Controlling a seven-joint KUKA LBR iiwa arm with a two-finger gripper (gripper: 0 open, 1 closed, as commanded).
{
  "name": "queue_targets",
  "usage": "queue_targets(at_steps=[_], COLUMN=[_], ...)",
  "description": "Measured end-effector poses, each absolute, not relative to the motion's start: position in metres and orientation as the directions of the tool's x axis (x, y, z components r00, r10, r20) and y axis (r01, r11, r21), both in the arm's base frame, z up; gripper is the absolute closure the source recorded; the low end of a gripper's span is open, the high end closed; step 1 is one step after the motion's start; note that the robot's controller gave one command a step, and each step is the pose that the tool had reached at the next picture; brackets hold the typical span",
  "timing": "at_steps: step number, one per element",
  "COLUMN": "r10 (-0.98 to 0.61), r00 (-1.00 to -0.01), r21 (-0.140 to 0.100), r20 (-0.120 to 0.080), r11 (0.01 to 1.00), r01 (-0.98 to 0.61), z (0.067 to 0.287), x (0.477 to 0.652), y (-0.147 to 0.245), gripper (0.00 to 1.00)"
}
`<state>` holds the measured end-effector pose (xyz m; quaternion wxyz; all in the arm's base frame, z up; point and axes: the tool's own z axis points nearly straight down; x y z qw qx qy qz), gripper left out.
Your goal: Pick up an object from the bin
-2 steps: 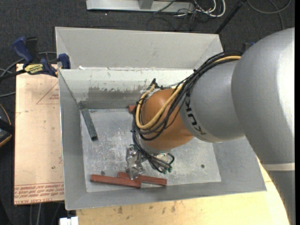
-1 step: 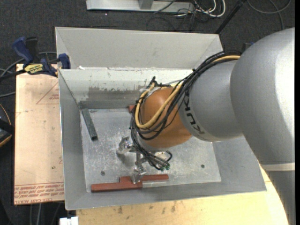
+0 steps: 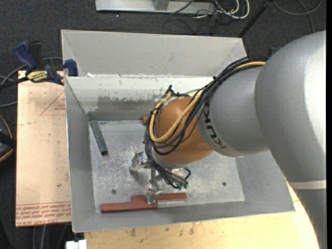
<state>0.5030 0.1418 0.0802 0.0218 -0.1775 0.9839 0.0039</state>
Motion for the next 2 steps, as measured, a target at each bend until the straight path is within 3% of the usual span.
queue_targets(at_steps=[1, 2], r10=[-0.381, -0.389], r00=[-0.924, -0.921], r21=[0.001, 0.001], r20=[-0.004, -0.001], r11=[0.924, 0.921], r01=[-0.381, -0.389], z=[0.113, 0.167], x=[0.492, 0.491], y=[0.138, 0.138], gripper=[0.00, 0.00])
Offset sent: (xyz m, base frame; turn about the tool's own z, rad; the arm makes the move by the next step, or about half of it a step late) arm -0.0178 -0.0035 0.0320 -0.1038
